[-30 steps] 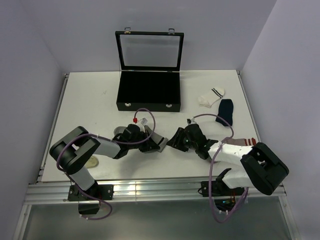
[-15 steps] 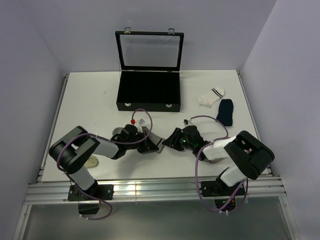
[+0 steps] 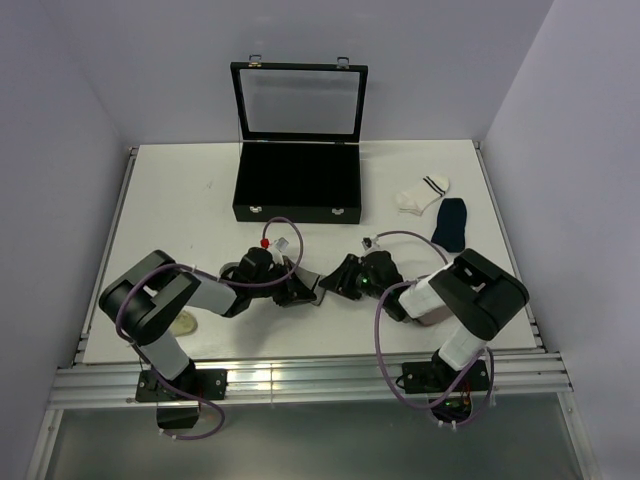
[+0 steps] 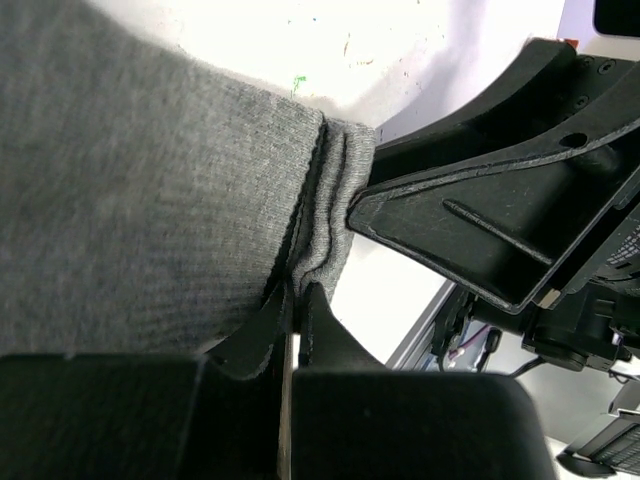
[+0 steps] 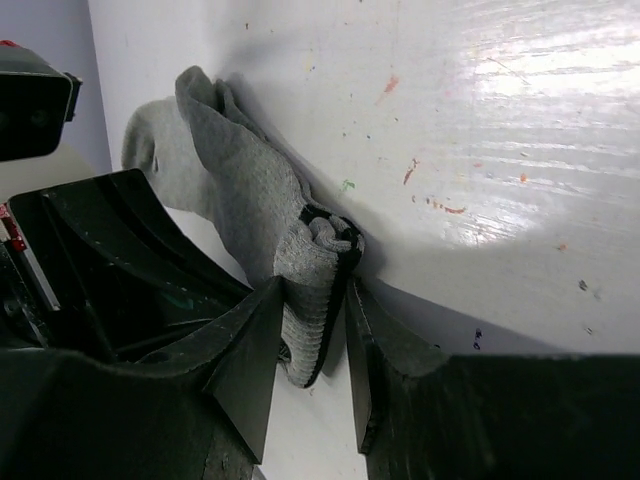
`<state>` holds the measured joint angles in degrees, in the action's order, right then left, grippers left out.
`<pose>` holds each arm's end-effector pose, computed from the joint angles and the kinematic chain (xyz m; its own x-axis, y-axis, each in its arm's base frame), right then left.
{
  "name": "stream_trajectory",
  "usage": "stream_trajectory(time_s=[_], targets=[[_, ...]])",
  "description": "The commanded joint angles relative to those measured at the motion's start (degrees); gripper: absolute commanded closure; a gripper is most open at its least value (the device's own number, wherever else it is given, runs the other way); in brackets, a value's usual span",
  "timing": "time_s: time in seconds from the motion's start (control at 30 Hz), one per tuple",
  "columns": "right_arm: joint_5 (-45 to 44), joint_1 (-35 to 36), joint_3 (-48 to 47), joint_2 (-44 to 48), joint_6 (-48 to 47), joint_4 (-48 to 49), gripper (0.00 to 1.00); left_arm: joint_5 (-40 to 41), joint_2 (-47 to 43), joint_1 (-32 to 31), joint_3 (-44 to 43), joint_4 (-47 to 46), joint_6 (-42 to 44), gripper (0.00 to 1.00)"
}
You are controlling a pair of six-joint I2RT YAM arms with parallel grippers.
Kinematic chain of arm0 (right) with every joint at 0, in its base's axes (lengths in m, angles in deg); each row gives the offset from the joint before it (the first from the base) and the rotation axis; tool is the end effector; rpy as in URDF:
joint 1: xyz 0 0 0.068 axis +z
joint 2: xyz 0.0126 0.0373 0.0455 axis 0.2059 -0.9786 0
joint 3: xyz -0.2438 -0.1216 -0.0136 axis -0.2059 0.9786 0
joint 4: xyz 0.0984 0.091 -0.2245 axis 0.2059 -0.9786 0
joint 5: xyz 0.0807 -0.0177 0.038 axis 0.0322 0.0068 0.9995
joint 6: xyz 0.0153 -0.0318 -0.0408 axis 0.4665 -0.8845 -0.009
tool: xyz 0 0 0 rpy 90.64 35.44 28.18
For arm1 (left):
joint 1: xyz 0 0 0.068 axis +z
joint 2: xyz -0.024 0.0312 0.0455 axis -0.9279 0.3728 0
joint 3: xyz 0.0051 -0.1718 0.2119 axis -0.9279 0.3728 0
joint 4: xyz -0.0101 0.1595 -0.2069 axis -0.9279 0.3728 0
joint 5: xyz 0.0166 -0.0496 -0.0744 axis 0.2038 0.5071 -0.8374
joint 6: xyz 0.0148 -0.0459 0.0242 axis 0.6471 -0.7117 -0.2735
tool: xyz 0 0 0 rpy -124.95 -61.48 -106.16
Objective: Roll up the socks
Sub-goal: Roll the sock at the center of the board.
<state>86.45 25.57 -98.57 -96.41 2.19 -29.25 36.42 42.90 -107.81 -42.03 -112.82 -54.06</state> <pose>0.1975 0.1608 0.1042 -0.8345 0.4105 -0.3676 -0.0593 0.5963 0.8006 0.2044 -0.1881 0.1058 -0.9452 -0.2421 -0.2189 0.0453 0.5667 -0.8227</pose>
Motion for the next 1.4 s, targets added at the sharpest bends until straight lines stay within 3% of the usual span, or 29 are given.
stream_trajectory(time_s=[0.0,0.13,0.23,0.27,0.37,0.43,0.57,0.77,0.93,1.07,1.37], targets=[[-0.9,-0.3,0.2,-3.8,-1.4,-3.5,0.6,0.3,2.3,0.2,0.9,4.2,1.3,1.0],[-0.8,-0.2,0.1,-5.0,-1.9,-2.9,0.63,0.3,2.6,0.5,0.8,4.5,1.7,1.0],[-0.5,-0.2,-0.4,-5.3,-2.8,-3.3,0.76,0.2,2.6,0.8,0.8,4.6,2.0,1.0],[-0.7,-0.3,-0.5,-4.7,-3.5,-4.4,0.88,0.2,2.6,0.8,0.8,4.9,2.1,1.0],[-2.6,-0.2,-1.9,-1.8,-5.9,-10.3,1.0,1.4,2.1,0.8,0.5,6.3,3.0,0.99],[-5.4,-0.2,-4.0,0.0,-7.4,-15.1,1.0,2.5,1.1,0.8,-0.1,7.5,4.4,0.94],[-10.5,-0.1,-9.3,4.1,-10.7,-31.4,1.0,5.7,-2.0,0.8,-1.2,11.4,7.0,0.66],[-16.6,0.9,-19.8,3.6,-9.3,-52.4,1.0,14.0,-10.1,-0.1,-2.1,17.5,11.4,0.43],[-18.2,1.7,-28.8,0.5,-7.2,-66.4,1.0,27.3,-15.1,-7.5,-5.3,22.1,17.9,0.39],[-18.7,2.6,-34.1,-2.5,-6.3,-73.6,1.0,34.0,-15.7,-14.3,-7.4,20.7,21.2,0.39],[-17.2,3.1,-40.8,-6.1,-4.8,-80.9,1.0,40.1,-8.4,-21.0,-11.4,14.6,27.4,0.36]])
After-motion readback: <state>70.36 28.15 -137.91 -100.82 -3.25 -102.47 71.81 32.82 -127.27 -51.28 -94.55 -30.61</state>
